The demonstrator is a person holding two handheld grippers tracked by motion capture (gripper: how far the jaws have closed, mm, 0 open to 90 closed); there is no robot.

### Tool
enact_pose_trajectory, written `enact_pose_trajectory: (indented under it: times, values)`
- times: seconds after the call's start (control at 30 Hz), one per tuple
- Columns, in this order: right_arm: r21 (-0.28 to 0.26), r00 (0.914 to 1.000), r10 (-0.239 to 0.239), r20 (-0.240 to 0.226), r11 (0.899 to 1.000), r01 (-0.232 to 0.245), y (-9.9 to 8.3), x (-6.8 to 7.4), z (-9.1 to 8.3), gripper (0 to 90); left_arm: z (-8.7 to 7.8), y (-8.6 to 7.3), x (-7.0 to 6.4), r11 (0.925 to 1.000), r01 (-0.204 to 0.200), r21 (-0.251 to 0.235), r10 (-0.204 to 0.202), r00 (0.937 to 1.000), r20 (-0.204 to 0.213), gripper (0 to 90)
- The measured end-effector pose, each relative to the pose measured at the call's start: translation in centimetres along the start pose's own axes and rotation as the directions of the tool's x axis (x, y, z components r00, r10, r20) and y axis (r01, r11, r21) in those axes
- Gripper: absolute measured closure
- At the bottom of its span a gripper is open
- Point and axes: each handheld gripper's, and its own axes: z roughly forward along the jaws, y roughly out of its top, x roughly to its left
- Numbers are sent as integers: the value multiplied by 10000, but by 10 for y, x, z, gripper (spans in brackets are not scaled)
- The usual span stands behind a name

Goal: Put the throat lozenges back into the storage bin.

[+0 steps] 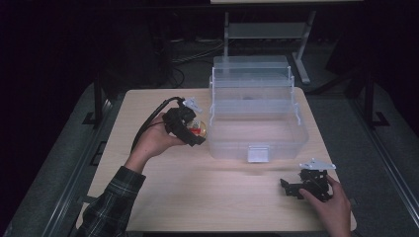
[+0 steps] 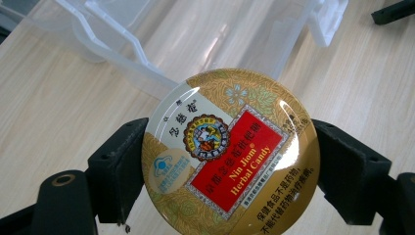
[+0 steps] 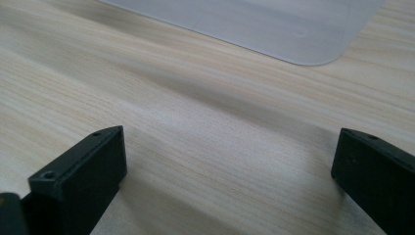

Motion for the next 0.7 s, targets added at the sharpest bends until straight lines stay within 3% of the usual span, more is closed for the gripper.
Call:
enact_pose_trajectory:
  times: [0.7]
  values:
    - [-2, 10000, -3, -7, 10000, 3, 0, 0, 0, 0, 9, 35, 4, 9993, -303, -230, 304, 9995, 47, 197]
